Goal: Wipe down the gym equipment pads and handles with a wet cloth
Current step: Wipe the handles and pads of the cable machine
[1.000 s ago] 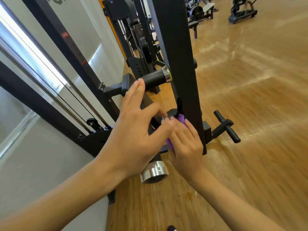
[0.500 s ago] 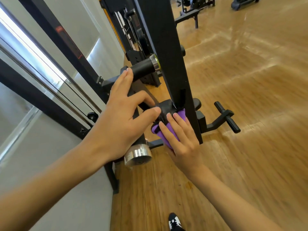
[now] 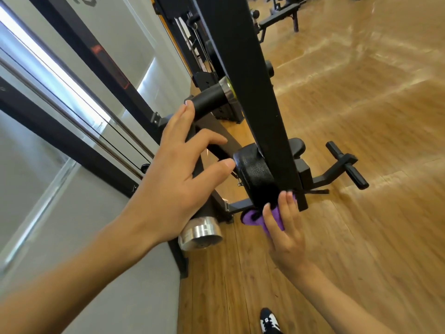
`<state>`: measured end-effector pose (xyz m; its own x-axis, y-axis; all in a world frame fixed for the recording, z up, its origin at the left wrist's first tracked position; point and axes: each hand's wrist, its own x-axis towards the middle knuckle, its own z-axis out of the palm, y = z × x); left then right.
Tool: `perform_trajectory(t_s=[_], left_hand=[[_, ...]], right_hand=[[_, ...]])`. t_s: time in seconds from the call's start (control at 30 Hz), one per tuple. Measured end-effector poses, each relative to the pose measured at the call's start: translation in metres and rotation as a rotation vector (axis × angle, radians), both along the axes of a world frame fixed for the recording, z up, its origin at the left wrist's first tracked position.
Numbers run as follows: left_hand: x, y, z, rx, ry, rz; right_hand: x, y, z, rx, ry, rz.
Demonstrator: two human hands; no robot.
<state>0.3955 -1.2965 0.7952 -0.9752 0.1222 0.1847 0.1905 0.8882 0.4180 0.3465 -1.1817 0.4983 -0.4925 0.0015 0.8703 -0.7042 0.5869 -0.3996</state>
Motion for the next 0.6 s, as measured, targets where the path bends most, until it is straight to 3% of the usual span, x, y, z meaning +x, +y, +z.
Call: perform_trajectory(t_s=[0.07, 0.17, 0.37, 0.5, 0.6], left_hand=[[-0.002, 0.003, 0.001, -0.001, 0.016, 0.002], [-0.003, 0.005, 0.001, -0.011, 0.009, 0.011], [-0.001, 0.005, 0.001, -0.012, 0.012, 0.030], [-0.005, 0.006, 0.000, -0.034, 0.029, 0.022], [-0.004, 0.006, 0.000, -0.045, 0.018, 0.034]], right_hand=[[-0.013, -0.014, 0.051, -0.121, -0.018, 0.015], [-0.028, -0.021, 0.091, -0.126, 0.074, 0.000], [0.004, 0.014, -0.031, 0.155, 0.049, 0.006], [-0.016, -0.004, 0.013, 0.013, 0.054, 0.028], [-0.016, -0.002, -0.009, 0.015, 0.078, 0.034]])
